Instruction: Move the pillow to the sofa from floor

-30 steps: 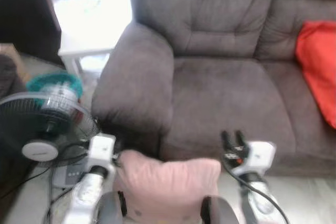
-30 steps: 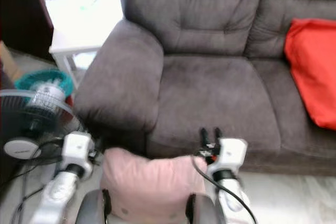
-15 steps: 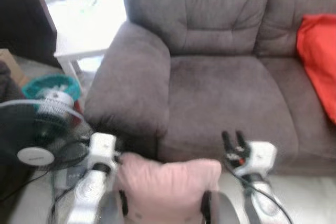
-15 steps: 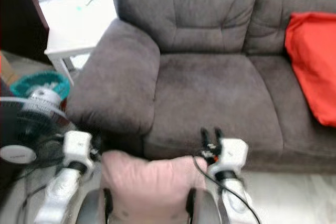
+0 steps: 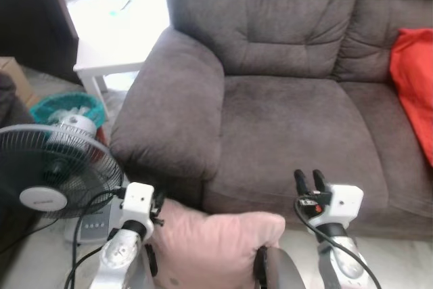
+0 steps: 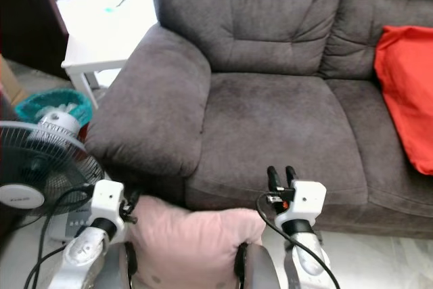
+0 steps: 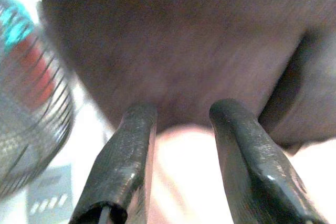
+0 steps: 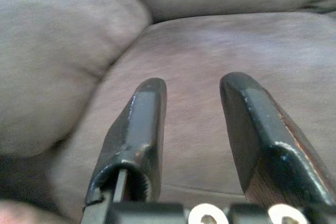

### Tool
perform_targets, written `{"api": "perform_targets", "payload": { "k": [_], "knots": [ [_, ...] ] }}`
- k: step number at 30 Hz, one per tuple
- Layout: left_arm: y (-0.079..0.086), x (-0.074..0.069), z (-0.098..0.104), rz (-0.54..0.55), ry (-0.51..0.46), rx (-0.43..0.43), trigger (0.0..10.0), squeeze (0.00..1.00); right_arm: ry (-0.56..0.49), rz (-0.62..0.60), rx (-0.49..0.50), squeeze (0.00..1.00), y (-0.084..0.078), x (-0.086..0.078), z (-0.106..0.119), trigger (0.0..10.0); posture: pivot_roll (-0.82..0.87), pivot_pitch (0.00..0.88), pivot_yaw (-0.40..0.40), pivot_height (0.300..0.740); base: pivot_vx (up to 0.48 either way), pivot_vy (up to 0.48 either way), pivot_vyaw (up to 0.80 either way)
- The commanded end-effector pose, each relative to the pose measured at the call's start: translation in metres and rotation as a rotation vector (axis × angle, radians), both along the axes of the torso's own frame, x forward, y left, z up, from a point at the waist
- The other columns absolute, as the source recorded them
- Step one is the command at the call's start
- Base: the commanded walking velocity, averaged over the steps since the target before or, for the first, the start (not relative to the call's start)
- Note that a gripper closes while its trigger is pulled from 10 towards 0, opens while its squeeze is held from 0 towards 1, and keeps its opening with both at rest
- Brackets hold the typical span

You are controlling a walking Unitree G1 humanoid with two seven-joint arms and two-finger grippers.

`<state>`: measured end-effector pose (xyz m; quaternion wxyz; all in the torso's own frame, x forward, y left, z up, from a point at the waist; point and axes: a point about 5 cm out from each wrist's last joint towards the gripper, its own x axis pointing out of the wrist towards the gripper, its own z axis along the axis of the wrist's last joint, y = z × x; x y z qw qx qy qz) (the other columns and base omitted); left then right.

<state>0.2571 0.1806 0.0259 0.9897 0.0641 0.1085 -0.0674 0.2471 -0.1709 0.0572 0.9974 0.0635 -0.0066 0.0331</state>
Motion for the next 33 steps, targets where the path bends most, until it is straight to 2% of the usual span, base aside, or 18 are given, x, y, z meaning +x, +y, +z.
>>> {"api": "perform_targets", "payload": {
  "k": [1,8,13,14,15,33],
  "knots": [
    [0.001,-0.004,-0.012,0.007,0.072,-0.032,10.0,0.00,0.004,-0.012,-0.001,0.00,-0.004,-0.002,-0.001,10.0,0.08,0.028,-0.056,0.495,0.000,0.000,0.00],
    [0.019,-0.008,-0.037,0.079,0.206,-0.063,10.0,0.00,-0.002,0.003,-0.015,0.00,-0.004,0.000,0.001,10.0,0.08,0.033,-0.064,0.495,0.000,0.000,0.00],
    [0.024,-0.005,-0.042,0.098,0.242,-0.046,10.0,0.00,-0.017,0.010,-0.016,0.00,-0.003,0.002,0.006,10.0,0.07,0.035,-0.066,0.495,0.000,0.000,0.00],
    [0.025,-0.004,-0.042,0.100,0.247,-0.039,10.0,0.64,-0.021,0.010,-0.017,0.00,-0.004,0.002,0.007,10.0,0.07,0.035,-0.067,0.495,0.000,0.000,0.00],
    [0.026,-0.002,-0.042,0.102,0.247,-0.038,10.0,1.00,-0.025,0.008,-0.019,0.00,-0.005,0.003,0.008,10.0,0.07,0.036,-0.068,0.495,0.000,0.000,0.00],
    [0.013,0.024,-0.023,0.055,0.124,-0.015,10.0,1.00,-0.071,0.016,-0.019,0.00,-0.005,0.012,0.023,10.0,0.05,0.051,-0.079,0.495,0.000,0.000,0.00]
  ]
}}
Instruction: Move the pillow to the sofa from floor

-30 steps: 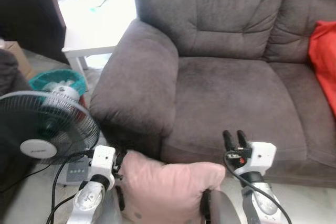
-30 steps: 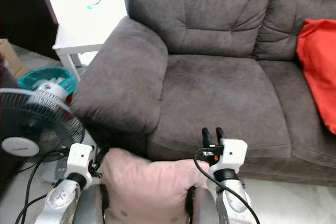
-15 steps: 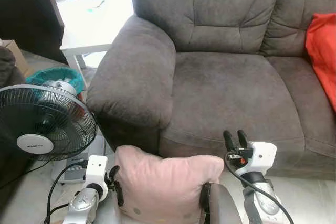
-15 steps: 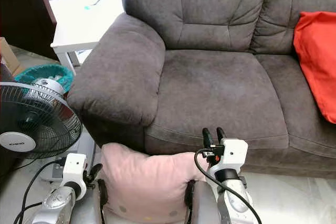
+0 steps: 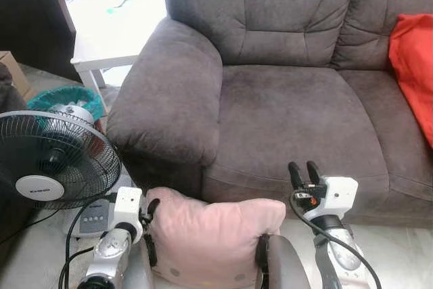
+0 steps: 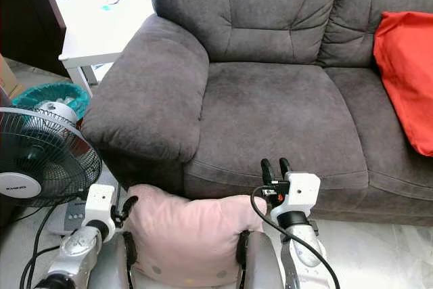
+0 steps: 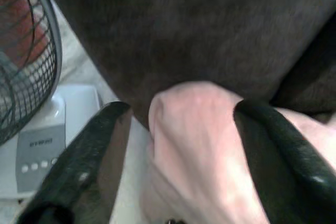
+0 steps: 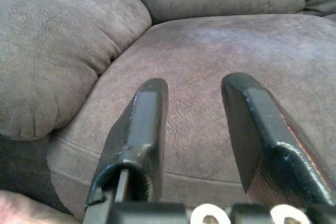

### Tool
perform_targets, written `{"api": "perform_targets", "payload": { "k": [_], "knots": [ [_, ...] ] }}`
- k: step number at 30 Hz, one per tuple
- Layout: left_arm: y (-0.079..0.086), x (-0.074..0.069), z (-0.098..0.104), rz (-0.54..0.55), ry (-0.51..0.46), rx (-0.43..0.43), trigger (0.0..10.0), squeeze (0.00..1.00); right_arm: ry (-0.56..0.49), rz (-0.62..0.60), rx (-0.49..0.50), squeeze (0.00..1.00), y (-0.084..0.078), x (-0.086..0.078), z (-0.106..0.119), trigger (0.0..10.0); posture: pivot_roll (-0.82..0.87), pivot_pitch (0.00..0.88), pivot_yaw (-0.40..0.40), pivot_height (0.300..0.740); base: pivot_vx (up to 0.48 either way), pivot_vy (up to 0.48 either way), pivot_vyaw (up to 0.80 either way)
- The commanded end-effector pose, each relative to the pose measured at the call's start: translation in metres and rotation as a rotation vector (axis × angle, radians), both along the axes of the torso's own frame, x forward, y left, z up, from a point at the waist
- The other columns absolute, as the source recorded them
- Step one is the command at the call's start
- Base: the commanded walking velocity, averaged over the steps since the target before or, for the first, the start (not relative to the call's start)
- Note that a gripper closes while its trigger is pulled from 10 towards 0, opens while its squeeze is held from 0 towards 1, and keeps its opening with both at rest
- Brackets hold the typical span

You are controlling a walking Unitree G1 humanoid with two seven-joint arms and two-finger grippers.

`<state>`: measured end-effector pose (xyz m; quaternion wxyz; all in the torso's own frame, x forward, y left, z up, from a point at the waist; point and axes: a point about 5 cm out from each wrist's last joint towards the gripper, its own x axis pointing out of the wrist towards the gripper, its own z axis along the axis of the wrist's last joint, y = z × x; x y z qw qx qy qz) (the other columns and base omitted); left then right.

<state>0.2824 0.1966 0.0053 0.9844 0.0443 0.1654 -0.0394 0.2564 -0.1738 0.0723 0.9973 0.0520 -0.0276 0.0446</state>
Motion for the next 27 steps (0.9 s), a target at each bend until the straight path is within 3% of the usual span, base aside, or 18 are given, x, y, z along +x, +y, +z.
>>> {"api": "perform_targets", "payload": {
  "k": [1,6,7,16,27],
  "knots": [
    [-0.0034,0.0002,-0.0012,-0.011,0.004,0.008,10.0,1.00,-0.028,-0.004,0.004,0.00,-0.0027,0.0033,0.0087,10.0,0.05,0.052,-0.081,0.495,0.000,0.000,0.00],
    [-0.0068,0.0018,0.0002,-0.018,-0.010,0.017,10.0,1.00,-0.038,-0.003,0.010,0.00,-0.0024,0.0051,0.0108,10.0,0.05,0.057,-0.085,0.495,0.000,0.000,0.00],
    [-0.0084,0.0018,0.0001,-0.022,-0.013,0.019,10.0,0.00,-0.041,-0.005,0.011,0.00,-0.0025,0.0055,0.0116,10.0,0.05,0.058,-0.085,0.495,0.000,0.000,0.00],
    [-0.0112,0.0000,0.0000,-0.032,-0.030,0.011,10.0,0.00,-0.017,-0.026,-0.002,0.00,-0.0052,0.0050,0.0095,10.0,0.05,0.064,-0.087,0.495,0.000,0.000,0.00],
    [-0.0119,0.0014,0.0028,-0.031,-0.051,0.006,10.0,0.00,-0.007,-0.025,-0.011,0.00,-0.0063,0.0067,0.0103,10.0,0.04,0.062,-0.093,0.430,0.000,0.000,0.00]
  ]
}}
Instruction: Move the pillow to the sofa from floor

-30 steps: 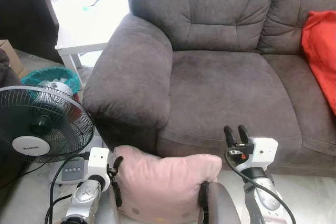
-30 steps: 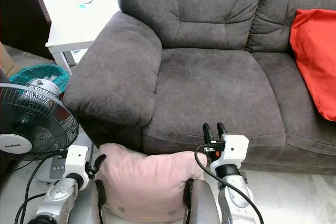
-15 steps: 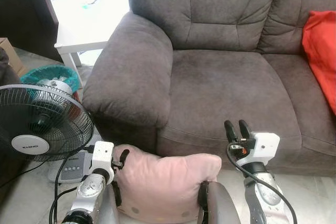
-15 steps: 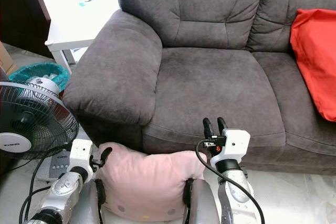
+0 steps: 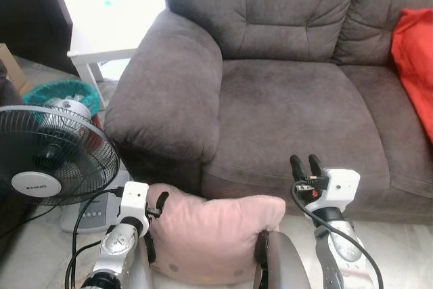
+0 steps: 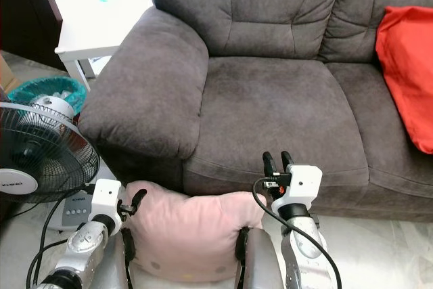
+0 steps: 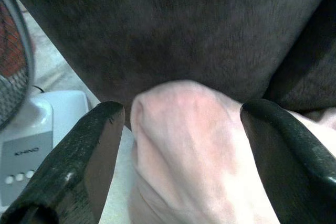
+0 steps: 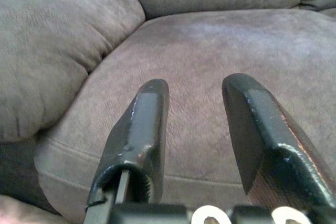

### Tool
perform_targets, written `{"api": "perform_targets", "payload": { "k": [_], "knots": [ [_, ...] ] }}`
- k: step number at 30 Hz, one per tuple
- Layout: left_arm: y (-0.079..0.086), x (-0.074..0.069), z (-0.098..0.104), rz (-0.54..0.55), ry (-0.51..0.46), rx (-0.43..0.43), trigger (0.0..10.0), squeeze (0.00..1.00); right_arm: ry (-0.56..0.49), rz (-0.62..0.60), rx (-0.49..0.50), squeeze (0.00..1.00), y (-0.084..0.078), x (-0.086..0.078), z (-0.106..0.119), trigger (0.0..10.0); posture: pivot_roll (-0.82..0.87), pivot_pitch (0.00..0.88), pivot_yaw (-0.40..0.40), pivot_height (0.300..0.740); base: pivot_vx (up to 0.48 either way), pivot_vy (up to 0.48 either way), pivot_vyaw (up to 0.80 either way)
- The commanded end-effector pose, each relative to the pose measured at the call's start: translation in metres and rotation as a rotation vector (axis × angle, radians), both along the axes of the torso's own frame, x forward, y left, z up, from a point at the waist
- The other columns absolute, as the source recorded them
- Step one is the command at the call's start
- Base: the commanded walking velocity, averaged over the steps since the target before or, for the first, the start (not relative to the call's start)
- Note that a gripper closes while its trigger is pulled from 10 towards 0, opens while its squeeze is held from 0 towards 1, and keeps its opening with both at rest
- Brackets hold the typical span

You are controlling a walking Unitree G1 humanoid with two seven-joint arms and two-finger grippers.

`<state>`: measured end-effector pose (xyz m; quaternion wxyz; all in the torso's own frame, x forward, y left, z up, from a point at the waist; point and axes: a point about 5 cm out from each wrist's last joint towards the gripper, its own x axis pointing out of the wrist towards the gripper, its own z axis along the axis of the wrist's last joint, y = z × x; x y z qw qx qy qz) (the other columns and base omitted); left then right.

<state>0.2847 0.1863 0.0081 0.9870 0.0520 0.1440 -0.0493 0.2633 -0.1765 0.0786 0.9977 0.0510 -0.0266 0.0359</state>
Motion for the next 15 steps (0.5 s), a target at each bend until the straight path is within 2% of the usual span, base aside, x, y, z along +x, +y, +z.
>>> {"api": "perform_targets", "payload": {
  "k": [1,8,15],
  "knots": [
    [-0.002,0.000,0.001,-0.004,-0.012,-0.007,10.0,0.00,-0.021,-0.006,-0.007,0.00,-0.004,0.000,0.006,10.0,0.04,0.063,-0.095,0.430,0.000,0.000,0.00],
    [-0.002,0.007,0.008,0.007,-0.033,-0.010,10.0,0.00,-0.051,0.009,-0.017,0.00,-0.005,0.003,0.014,10.0,0.03,0.071,-0.115,0.430,0.000,0.000,0.00],
    [0.008,0.020,0.021,0.033,-0.063,-0.016,10.0,0.00,-0.068,0.028,-0.028,0.00,-0.008,0.002,0.023,10.0,0.01,0.089,-0.137,0.430,0.000,0.000,0.00]
  ]
}}
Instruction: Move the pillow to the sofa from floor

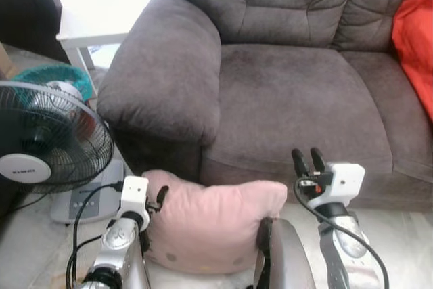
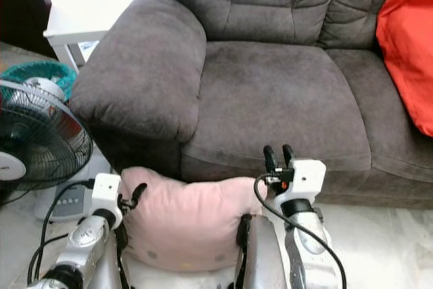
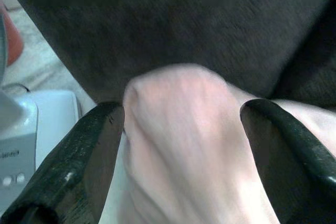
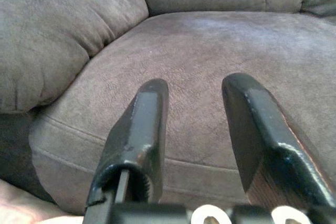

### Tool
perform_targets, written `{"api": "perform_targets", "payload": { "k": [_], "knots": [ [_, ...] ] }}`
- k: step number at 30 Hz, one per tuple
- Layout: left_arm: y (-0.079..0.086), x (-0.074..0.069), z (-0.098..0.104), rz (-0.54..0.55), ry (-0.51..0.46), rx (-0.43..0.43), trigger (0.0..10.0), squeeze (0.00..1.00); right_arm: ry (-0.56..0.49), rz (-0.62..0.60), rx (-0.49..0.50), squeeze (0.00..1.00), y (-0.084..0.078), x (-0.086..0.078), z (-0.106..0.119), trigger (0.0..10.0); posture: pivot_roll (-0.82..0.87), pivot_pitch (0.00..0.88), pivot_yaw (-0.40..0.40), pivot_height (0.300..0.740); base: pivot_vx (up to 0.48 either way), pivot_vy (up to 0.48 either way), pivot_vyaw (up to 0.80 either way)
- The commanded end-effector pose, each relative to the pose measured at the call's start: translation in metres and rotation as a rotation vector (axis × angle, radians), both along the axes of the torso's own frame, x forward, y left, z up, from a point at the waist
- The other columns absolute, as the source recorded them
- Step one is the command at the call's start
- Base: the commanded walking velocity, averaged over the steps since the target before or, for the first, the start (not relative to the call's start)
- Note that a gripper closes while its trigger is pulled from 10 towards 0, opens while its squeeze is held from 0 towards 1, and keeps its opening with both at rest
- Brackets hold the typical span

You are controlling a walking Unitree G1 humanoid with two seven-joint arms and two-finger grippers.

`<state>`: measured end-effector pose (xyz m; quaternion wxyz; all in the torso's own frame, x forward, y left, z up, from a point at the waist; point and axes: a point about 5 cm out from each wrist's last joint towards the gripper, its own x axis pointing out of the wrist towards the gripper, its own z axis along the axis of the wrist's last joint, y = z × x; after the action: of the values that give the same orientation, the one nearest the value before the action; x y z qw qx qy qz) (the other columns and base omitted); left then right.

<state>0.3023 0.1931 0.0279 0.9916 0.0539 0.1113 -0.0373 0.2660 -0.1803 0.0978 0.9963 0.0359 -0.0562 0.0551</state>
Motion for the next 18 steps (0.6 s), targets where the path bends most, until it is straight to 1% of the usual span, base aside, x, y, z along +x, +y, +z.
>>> {"api": "perform_targets", "payload": {
  "k": [1,3,4,8,10,16,18],
  "knots": [
    [0.002,0.006,0.004,0.008,0.011,-0.043,10.0,0.00,-0.010,-0.005,-0.004,0.00,-0.007,-0.002,0.006,10.0,0.00,0.102,-0.157,0.430,0.000,0.000,0.00],
    [0.003,0.008,0.006,0.005,0.013,-0.050,10.0,0.00,-0.013,-0.004,-0.008,0.00,-0.008,-0.002,0.008,10.0,-0.01,0.104,-0.163,0.430,0.000,0.000,0.00],
    [0.007,0.012,0.010,0.010,0.016,-0.051,10.0,0.00,-0.018,0.005,-0.019,0.00,-0.010,-0.002,0.012,10.0,-0.02,0.108,-0.173,0.430,0.000,0.000,0.00],
    [0.010,0.015,0.013,0.024,0.022,-0.053,10.0,0.00,-0.023,0.017,-0.031,0.00,-0.013,-0.003,0.017,10.0,-0.02,0.117,-0.195,0.430,0.000,0.000,0.00],
    [0.012,0.018,0.013,0.040,0.047,-0.094,10.0,0.00,-0.021,0.042,-0.048,0.00,-0.014,-0.003,0.021,10.0,-0.04,0.127,-0.219,0.430,0.000,0.000,0.00],
    [0.014,0.017,0.009,0.061,0.086,-0.114,10.0,0.00,-0.029,0.059,-0.067,0.00,-0.018,-0.003,0.032,10.0,-0.06,0.142,-0.240,0.430,0.000,0.000,0.00],
    [0.018,0.015,0.005,0.091,0.121,-0.103,10.0,0.00,-0.033,0.064,-0.077,0.00,-0.022,-0.003,0.039,10.0,-0.07,0.150,-0.254,0.430,0.000,0.000,0.00]
  ]
}}
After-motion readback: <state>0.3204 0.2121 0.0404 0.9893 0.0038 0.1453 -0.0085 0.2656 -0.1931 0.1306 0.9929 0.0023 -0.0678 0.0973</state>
